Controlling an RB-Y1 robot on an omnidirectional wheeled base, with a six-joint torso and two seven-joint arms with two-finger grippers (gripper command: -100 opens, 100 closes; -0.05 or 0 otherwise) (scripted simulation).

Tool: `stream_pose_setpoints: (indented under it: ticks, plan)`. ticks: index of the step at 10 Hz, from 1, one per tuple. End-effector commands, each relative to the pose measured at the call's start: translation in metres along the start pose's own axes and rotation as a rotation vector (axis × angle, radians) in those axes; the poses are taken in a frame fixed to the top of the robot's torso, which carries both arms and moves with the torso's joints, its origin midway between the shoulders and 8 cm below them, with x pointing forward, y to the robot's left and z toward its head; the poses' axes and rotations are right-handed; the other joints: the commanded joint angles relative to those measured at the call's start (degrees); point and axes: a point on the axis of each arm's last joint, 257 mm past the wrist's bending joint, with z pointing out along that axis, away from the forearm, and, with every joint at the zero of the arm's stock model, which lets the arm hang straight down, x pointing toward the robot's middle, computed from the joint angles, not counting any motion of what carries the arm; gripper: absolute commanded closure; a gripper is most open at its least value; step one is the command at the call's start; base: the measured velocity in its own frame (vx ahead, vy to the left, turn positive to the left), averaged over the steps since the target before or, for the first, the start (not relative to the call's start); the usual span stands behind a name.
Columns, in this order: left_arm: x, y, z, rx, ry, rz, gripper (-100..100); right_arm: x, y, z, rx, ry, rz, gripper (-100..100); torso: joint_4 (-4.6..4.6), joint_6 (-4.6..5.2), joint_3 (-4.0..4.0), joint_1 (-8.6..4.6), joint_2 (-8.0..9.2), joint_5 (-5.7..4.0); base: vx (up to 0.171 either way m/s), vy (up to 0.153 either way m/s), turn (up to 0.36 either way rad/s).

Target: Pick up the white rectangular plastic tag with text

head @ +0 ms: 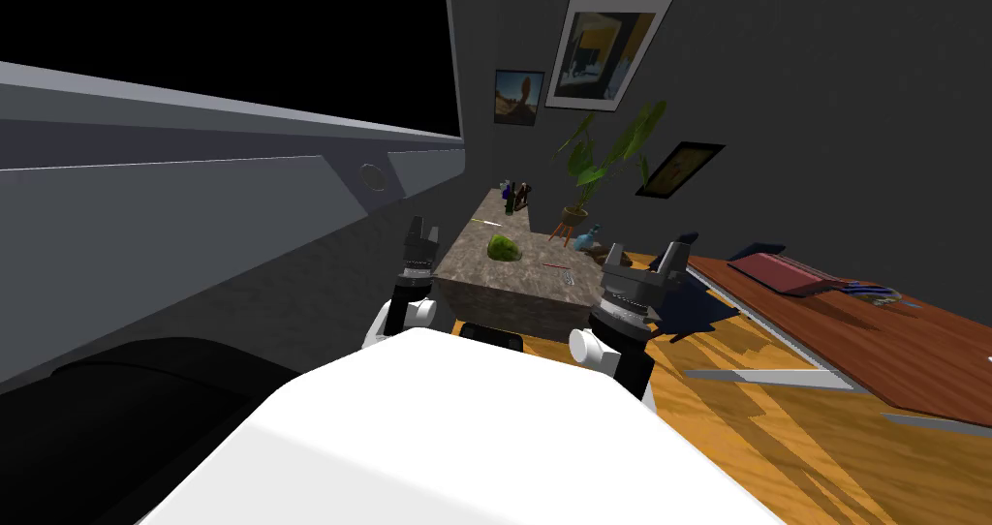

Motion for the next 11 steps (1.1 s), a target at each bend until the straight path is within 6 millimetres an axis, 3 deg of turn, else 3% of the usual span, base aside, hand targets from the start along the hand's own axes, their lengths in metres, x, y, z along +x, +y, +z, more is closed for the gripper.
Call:
stream_pose_setpoints:
  ticks: [1, 5, 10, 11]
  plan:
    - [0.0, 0.0, 0.0, 0.0, 0.0, 0.0, 0, 0.002, -0.002, -0.002, 0.005, 0.027, -0.021, -100, 0.0, 0.0, 0.0, 0.0, 0.0, 0.0, -0.02, -0.018, -0.012]
    - [0.0, 0.0, 0.0, 0.0, 0.0, 0.0, 0, 0.009, -0.015, -0.018, 0.033, 0.131, -0.134, -100, 0.08, 0.01, 0.21, -0.27, 0.37, -0.06, -0.087, -0.057, 0.003]
    - [0.0, 0.0, 0.0, 0.0, 0.0, 0.0, 0, 0.009, -0.053, -0.063, 0.106, 0.324, -0.387, -100, 0.12, 0.0, 0.31, -0.4, 0.53, -0.09, -0.137, -0.081, 0.081]
    - [0.0, 0.0, 0.0, 0.0, 0.0, 0.0, 0, 0.01, -0.054, -0.063, 0.107, 0.334, -0.392, -100, 0.13, -0.01, 0.32, -0.37, 0.56, -0.09, -0.1, -0.055, 0.041]
